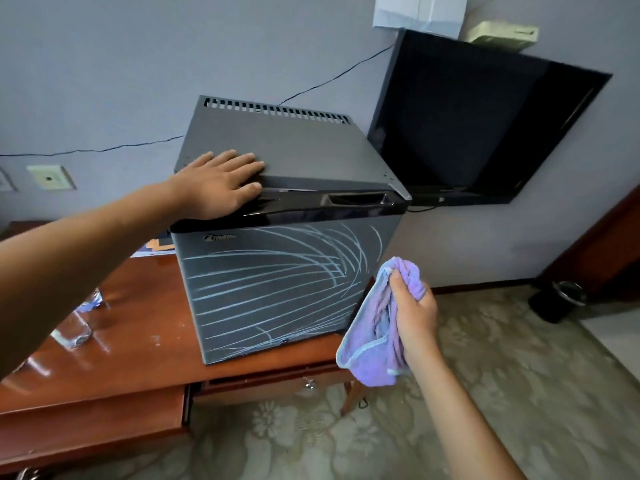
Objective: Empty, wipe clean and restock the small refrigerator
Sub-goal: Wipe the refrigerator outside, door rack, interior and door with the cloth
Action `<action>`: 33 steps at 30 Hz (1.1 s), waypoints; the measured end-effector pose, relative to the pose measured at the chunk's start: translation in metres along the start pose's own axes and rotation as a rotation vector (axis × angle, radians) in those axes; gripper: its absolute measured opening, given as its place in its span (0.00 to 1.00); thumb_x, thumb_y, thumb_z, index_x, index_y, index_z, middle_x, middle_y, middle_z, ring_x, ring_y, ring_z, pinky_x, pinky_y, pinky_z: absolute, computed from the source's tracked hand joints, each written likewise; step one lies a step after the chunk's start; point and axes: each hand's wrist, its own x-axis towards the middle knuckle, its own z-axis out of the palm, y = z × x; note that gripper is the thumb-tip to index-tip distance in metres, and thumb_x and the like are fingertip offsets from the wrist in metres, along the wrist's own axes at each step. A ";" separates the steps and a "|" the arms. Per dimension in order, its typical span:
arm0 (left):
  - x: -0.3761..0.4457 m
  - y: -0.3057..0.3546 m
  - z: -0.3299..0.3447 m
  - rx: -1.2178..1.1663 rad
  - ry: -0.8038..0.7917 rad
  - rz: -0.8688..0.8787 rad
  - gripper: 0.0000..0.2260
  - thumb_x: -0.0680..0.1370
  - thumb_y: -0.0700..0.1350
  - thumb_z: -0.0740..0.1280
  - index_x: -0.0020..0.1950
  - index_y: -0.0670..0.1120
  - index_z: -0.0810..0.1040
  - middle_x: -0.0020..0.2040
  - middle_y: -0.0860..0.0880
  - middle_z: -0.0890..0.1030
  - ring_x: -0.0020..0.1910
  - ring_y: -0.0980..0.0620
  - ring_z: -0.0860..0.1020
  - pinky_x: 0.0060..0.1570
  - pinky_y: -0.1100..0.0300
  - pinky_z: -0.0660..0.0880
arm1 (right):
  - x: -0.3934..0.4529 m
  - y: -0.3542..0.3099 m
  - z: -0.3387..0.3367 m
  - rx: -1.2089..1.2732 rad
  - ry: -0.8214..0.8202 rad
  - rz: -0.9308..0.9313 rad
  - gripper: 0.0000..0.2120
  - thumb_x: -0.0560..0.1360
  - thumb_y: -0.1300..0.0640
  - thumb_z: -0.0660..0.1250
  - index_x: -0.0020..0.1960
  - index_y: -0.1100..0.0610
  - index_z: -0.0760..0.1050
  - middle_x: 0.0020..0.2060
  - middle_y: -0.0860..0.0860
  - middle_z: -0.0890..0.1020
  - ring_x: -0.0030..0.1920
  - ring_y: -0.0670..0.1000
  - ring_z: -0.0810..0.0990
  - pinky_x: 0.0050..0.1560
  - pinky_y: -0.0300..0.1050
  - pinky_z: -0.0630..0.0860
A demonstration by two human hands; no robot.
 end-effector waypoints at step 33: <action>-0.081 0.066 -0.008 -0.374 -0.077 0.052 0.19 0.84 0.59 0.57 0.70 0.54 0.78 0.63 0.49 0.83 0.60 0.46 0.80 0.65 0.51 0.74 | -0.215 -0.010 0.169 0.045 0.005 -0.283 0.18 0.76 0.41 0.68 0.62 0.49 0.76 0.53 0.47 0.85 0.50 0.47 0.83 0.52 0.46 0.79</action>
